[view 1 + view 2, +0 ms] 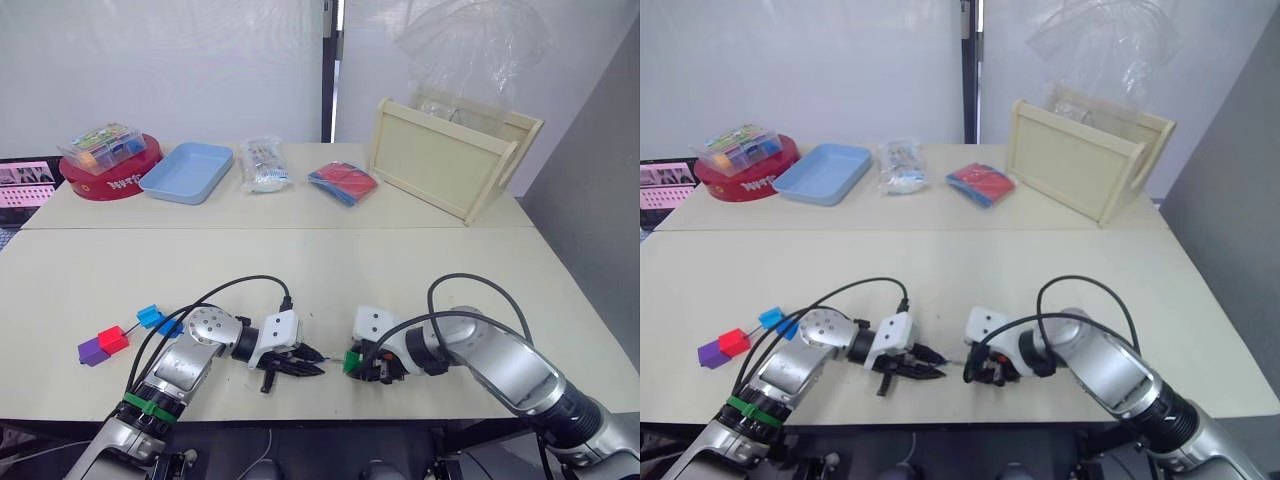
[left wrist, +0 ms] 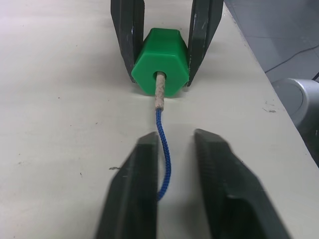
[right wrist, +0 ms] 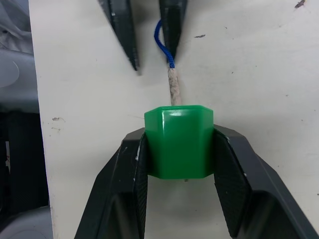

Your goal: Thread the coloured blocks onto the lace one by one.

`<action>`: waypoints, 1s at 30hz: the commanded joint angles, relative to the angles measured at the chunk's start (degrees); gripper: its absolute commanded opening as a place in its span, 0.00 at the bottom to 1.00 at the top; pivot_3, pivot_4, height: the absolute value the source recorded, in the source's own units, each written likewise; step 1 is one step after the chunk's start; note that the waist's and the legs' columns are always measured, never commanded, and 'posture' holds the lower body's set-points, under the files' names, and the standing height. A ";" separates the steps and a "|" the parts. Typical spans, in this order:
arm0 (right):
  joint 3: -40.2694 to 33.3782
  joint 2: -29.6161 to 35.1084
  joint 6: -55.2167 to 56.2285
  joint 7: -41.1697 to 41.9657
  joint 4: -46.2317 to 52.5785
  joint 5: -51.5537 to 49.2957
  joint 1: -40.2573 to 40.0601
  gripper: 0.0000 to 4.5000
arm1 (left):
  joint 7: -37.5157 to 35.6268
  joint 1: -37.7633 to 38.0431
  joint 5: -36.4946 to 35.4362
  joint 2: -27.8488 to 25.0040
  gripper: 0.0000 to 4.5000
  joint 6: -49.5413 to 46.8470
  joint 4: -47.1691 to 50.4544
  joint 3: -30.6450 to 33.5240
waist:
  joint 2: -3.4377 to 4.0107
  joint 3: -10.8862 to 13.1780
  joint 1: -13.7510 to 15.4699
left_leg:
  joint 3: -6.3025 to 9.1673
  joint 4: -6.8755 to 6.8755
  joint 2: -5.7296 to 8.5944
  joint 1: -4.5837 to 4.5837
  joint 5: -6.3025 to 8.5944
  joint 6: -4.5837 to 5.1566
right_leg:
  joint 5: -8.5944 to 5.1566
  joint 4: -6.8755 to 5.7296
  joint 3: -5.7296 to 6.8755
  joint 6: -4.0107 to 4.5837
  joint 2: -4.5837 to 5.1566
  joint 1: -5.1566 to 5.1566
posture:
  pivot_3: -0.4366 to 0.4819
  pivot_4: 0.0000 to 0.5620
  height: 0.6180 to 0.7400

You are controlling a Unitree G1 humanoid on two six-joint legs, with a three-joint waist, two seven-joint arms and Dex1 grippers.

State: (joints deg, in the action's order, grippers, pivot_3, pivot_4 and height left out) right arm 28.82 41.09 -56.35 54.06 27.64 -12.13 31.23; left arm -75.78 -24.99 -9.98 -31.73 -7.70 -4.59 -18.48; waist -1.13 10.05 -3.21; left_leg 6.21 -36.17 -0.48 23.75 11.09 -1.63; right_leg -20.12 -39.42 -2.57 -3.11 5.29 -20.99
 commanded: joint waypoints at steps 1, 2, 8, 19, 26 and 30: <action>0.32 -0.35 0.78 0.24 0.84 -0.39 1.03 0.30 | 0.46 -0.26 -0.81 0.36 0.00 0.83 0.05 0.98 | 0.00 0.00 0.01 | 0.00 0.00 0.00 0.00 0.00 0.00 | 0.00 0.00 0.00 0.00 0.00 0.00 | 0.48 0.27 1.00; 0.31 -0.37 0.75 0.20 0.85 -0.39 1.03 0.30 | 0.53 -0.30 -0.79 0.48 0.00 0.94 -0.11 0.92 | 0.00 0.00 0.02 | 0.00 0.00 0.00 0.00 0.00 0.00 | 0.00 0.00 0.00 0.00 0.00 0.00 | 0.48 0.27 1.00; 0.36 -0.39 0.75 0.27 0.67 -0.41 1.10 0.30 | 1.40 -1.80 -0.07 2.88 0.00 1.83 -1.76 -0.16 | 0.00 0.00 0.28 | 0.00 -0.01 0.01 0.00 0.00 0.00 | 0.00 0.00 0.00 0.00 0.00 0.00 | 0.48 0.27 1.00; 0.62 -0.69 0.58 0.27 0.77 -0.43 1.25 0.30 | 1.03 -3.98 1.75 6.85 0.00 3.41 -3.47 -2.83 | 0.00 0.00 0.49 | -0.01 -0.02 0.02 0.02 0.00 0.00 | 0.00 0.02 0.00 0.00 0.02 0.00 | 0.48 0.27 1.00; 0.61 -0.75 0.67 0.17 0.73 -0.31 1.18 0.30 | 0.64 -3.50 1.18 6.59 0.00 2.17 -2.73 -2.46 | 0.00 0.00 0.51 | -0.01 -0.02 0.02 0.02 0.00 0.00 | 0.00 0.02 0.00 0.00 0.02 0.00 | 0.48 0.27 1.00; 0.07 -0.88 0.54 0.24 0.59 -0.65 1.25 0.30 | -0.46 -3.56 -1.50 5.11 0.25 -3.53 -1.47 -0.79 | 0.00 0.00 0.44 | -0.01 -0.02 0.01 0.02 0.00 0.00 | 0.00 0.02 0.00 0.00 0.01 0.00 | 0.48 0.27 1.00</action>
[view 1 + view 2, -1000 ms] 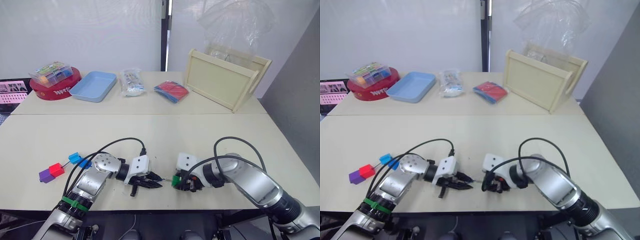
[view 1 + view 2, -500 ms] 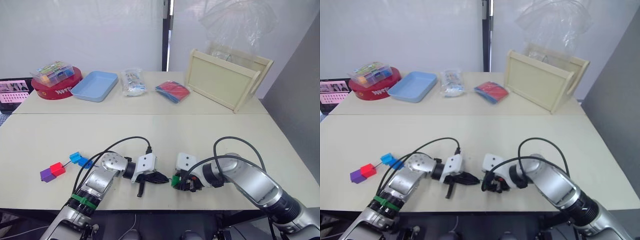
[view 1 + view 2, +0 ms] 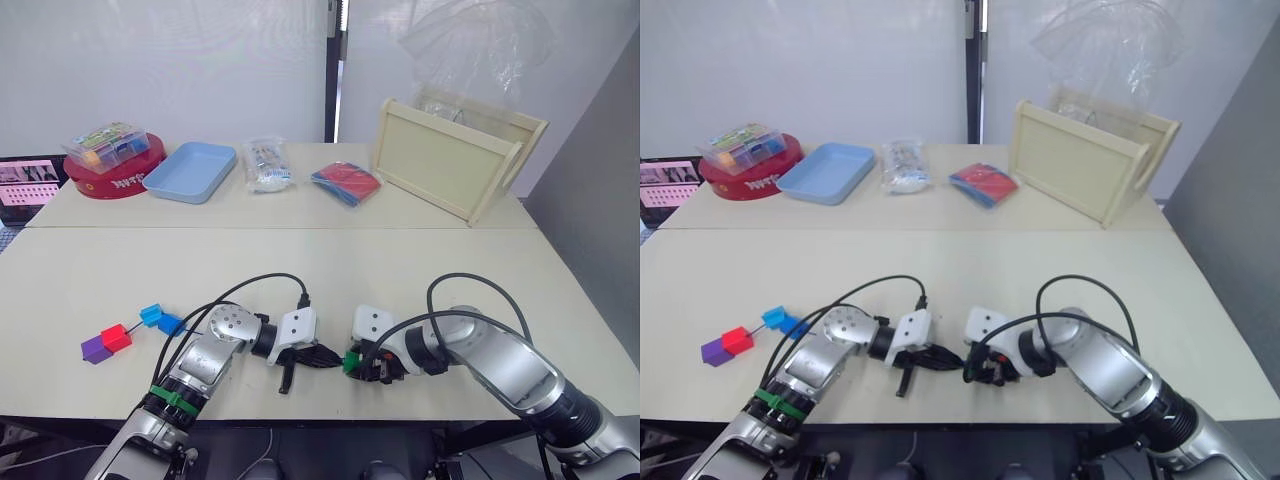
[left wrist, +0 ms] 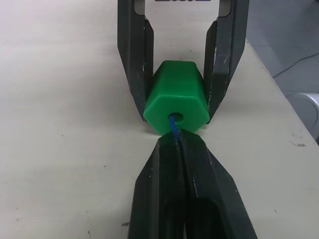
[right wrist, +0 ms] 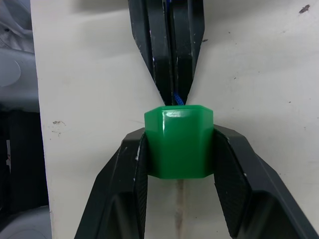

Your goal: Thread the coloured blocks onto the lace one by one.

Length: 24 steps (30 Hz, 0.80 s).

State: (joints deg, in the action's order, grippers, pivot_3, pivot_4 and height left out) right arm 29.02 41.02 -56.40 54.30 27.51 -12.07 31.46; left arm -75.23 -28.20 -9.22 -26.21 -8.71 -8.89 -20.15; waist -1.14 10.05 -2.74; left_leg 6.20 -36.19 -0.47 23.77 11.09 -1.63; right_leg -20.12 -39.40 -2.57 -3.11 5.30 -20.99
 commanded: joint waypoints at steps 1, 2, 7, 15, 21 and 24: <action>-0.19 -0.84 0.98 -0.02 0.71 -0.62 1.02 0.30 | -1.10 -0.39 -2.37 -0.75 0.33 -2.67 2.82 1.13 | 0.00 0.00 -0.03 | 0.00 0.00 0.00 0.00 0.00 0.00 | 0.00 0.00 0.00 0.00 0.00 0.00 | 0.48 0.27 1.00; -0.30 -0.93 1.10 0.09 0.71 -0.74 1.08 0.30 | -1.25 -0.37 -2.47 -1.08 0.40 -2.54 2.75 1.40 | 0.00 0.00 -0.04 | 0.00 0.00 0.00 0.00 0.00 0.00 | 0.00 0.00 0.00 0.00 0.00 0.00 | 0.48 0.27 1.00; -2.06 0.53 1.82 0.67 2.37 -1.09 0.90 0.82 | -3.17 -0.10 -4.03 -3.50 0.76 -1.78 2.01 3.00 | 0.00 0.00 0.05 | 0.00 0.00 0.00 0.00 0.00 0.00 | 0.00 0.00 0.00 0.00 0.01 0.00 | 0.48 0.27 1.00; -12.45 7.43 6.57 3.12 7.39 -5.53 -7.11 1.00 | -2.39 -0.05 -3.53 0.30 1.00 1.60 1.18 1.46 | -0.01 0.01 0.70 | 0.00 -0.02 0.08 0.11 0.00 0.00 | 0.00 0.11 0.03 0.00 0.10 0.00 | 0.48 0.27 1.00; -16.75 11.33 6.13 2.98 9.39 -7.29 -11.64 1.00 | -0.99 -0.47 -0.48 4.16 1.00 8.14 -2.09 -0.95 | -0.01 0.00 0.33 | -0.01 -0.01 0.07 0.08 0.01 0.01 | 0.00 0.08 0.02 0.00 0.08 0.00 | 0.48 0.27 1.00; -16.48 12.63 6.36 2.09 9.77 -6.68 -13.34 1.00 | 1.12 -1.42 1.67 6.00 1.00 11.82 -4.87 -1.56 | -0.01 0.01 0.36 | -0.01 -0.01 0.07 0.08 0.01 0.02 | 0.00 0.08 0.02 0.00 0.07 0.00 | 0.48 0.27 1.00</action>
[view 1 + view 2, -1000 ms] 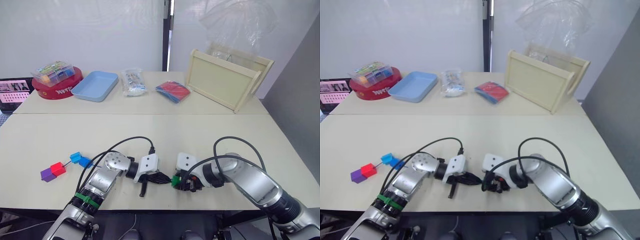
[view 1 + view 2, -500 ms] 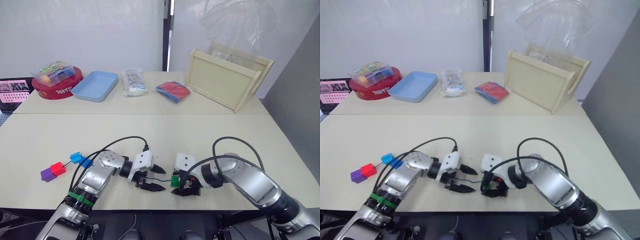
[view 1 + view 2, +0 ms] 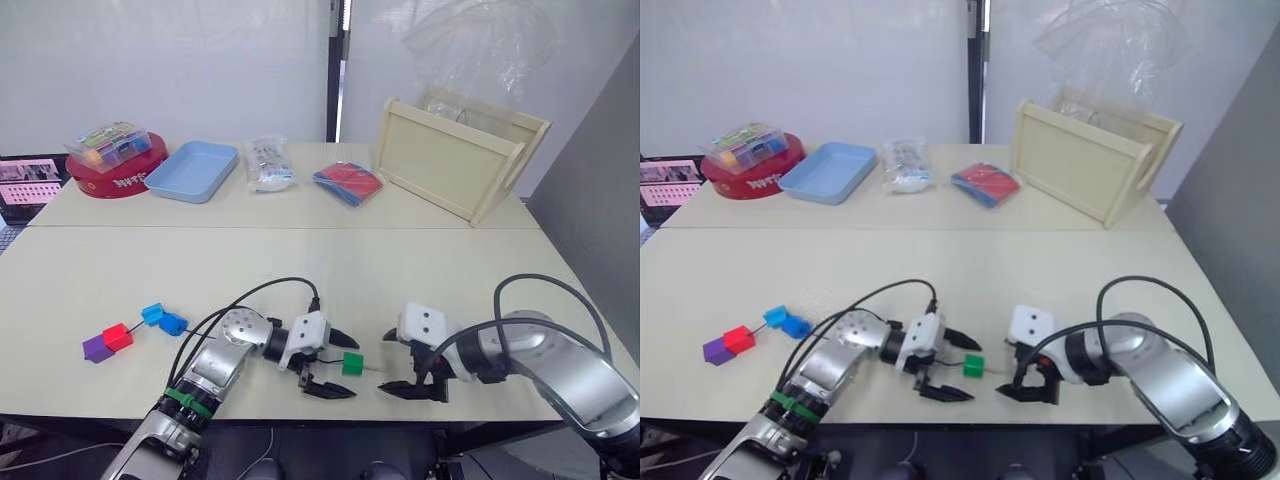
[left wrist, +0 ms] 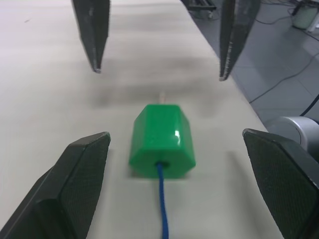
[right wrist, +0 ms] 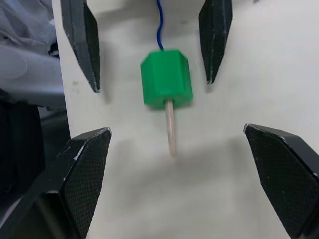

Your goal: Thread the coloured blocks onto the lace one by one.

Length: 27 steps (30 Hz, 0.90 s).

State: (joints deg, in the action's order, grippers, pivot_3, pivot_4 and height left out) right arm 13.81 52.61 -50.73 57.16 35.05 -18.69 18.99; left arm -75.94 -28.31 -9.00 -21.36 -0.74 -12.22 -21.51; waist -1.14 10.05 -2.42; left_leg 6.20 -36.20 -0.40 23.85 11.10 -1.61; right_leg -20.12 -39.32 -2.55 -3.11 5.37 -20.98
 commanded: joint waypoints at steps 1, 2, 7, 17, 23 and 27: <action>-1.16 0.99 0.59 -1.31 2.30 0.06 -1.14 1.00 | 1.87 -1.49 1.86 1.46 1.00 4.54 -2.08 -0.44 | 0.00 0.00 0.04 | 0.00 0.00 0.00 0.00 0.00 0.00 | 0.00 0.01 0.00 0.00 0.00 0.00 | 0.48 0.27 1.00; -0.99 0.68 0.69 -2.01 2.20 0.33 -1.20 1.00 | 1.91 -1.67 2.26 1.65 1.00 5.28 -2.60 -0.61 | 0.00 0.00 0.02 | 0.00 -0.01 0.00 0.01 0.00 0.00 | 0.00 0.01 0.00 0.00 0.00 0.00 | 0.48 0.27 1.00; -0.16 -0.20 3.99 -3.62 0.88 1.94 -2.39 1.00 | 1.39 -2.32 2.58 1.85 0.81 6.30 -3.69 -0.71 | 0.00 0.00 0.05 | 0.00 0.00 0.00 0.00 0.00 0.00 | 0.00 0.00 0.00 0.00 0.00 0.00 | 0.48 0.27 1.00; 3.17 -3.97 7.76 -6.02 -3.52 5.32 -3.05 1.00 | 0.21 -2.09 2.07 0.40 0.29 6.29 -2.99 -0.65 | 0.00 0.00 -0.04 | 0.00 -0.01 0.01 0.00 0.00 -0.01 | 0.00 0.00 0.01 0.00 0.00 0.00 | 0.48 0.27 1.00; 4.80 -5.85 7.55 -6.20 -3.84 5.30 -3.95 0.59 | 0.55 -2.19 2.39 0.47 0.29 6.93 -3.31 -0.72 | 0.00 0.00 -0.07 | 0.00 -0.01 0.01 0.00 0.00 0.00 | 0.00 0.00 0.01 0.00 -0.01 0.00 | 0.48 0.27 1.00; 4.65 -6.76 7.40 -6.35 -3.86 5.05 -3.85 0.29 | 0.71 -2.05 2.49 0.33 0.29 7.07 -3.31 -0.71 | 0.00 0.00 -0.10 | 0.01 -0.01 0.00 -0.02 0.00 -0.01 | 0.00 -0.01 0.00 0.00 -0.01 0.01 | 0.48 0.27 1.00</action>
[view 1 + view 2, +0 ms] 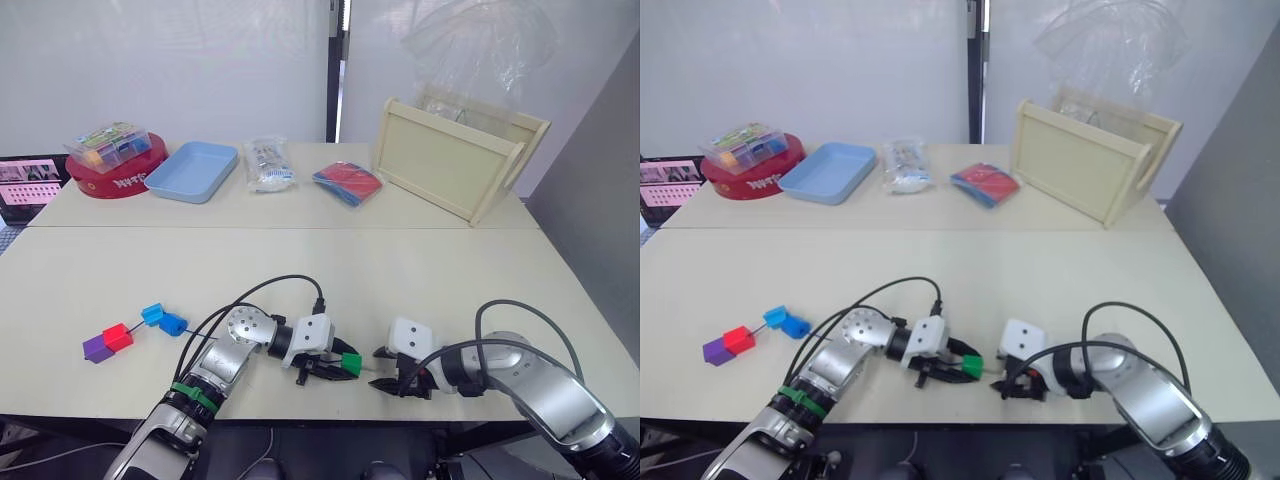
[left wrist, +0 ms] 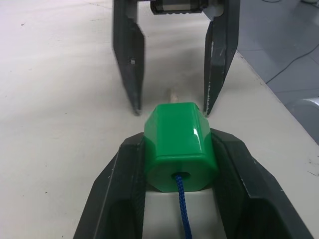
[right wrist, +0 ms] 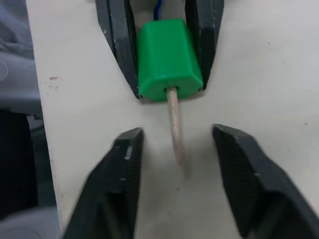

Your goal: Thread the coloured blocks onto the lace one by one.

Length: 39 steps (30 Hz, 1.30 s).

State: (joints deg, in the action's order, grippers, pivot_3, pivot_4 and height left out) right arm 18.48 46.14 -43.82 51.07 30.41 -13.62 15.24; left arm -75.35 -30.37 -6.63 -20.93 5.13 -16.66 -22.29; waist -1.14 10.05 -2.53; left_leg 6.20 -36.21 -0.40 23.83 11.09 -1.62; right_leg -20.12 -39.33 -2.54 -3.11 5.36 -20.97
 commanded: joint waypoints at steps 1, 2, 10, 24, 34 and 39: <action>-0.05 -0.48 0.55 -0.14 0.58 -0.09 0.04 0.21 | 0.14 0.03 0.11 -0.18 0.29 1.21 1.10 0.11 | 0.00 0.00 0.01 | 0.00 0.00 0.00 0.00 0.00 0.00 | 0.00 0.00 0.00 0.00 0.00 0.00 | 0.48 0.27 1.00; -0.19 -0.83 0.47 -0.01 0.38 -0.44 0.15 0.13 | 0.17 0.07 0.12 -0.27 0.29 1.20 1.11 0.16 | 0.00 0.00 0.01 | 0.00 0.00 0.00 0.00 0.00 0.00 | 0.00 0.00 0.00 0.00 0.00 0.00 | 0.48 0.27 1.00; -0.24 -0.18 1.86 2.34 -1.46 -0.81 0.44 0.00 | 0.14 2.77 -1.13 -5.46 0.29 -2.00 4.67 2.94 | 0.00 0.00 -0.25 | 0.00 0.01 -0.02 -0.02 0.00 0.00 | 0.00 -0.01 0.00 0.00 -0.02 0.00 | 0.48 0.27 1.00; -0.13 1.06 9.15 8.26 -10.67 0.83 7.07 0.00 | -4.27 8.65 -4.53 -31.02 0.29 3.52 -6.79 19.43 | 0.03 0.01 -1.48 | -0.02 0.21 -0.18 -0.30 0.00 0.00 | 0.00 -0.06 -0.03 0.00 -0.14 0.03 | 0.48 0.27 1.00; 0.62 0.28 11.11 10.39 -13.21 2.13 8.86 0.00 | -9.46 1.77 -4.67 -35.89 0.97 -0.37 -14.26 21.27 | 0.04 0.02 -1.10 | -0.05 0.27 -0.21 -0.26 0.00 0.00 | 0.00 -0.06 0.03 0.00 -0.14 -0.02 | 0.48 0.27 1.00; 1.34 -1.01 12.06 10.33 -14.73 3.36 9.43 0.00 | -17.11 -3.30 -3.58 -39.75 0.99 -10.38 -9.24 14.37 | 0.03 0.02 -1.37 | -0.05 0.27 -0.23 -0.11 0.00 0.00 | 0.00 -0.16 0.04 0.00 -0.18 -0.18 | 0.48 0.27 1.00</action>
State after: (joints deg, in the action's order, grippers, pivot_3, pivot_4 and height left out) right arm 19.76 45.26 -32.99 61.24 15.29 -11.11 23.96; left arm -91.03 -31.94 -10.78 -59.39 -3.61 -28.33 -6.45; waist -1.11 10.08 -3.89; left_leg 6.15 -35.94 -0.63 23.71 11.09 -1.62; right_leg -20.12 -39.50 -2.50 -3.11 5.19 -21.15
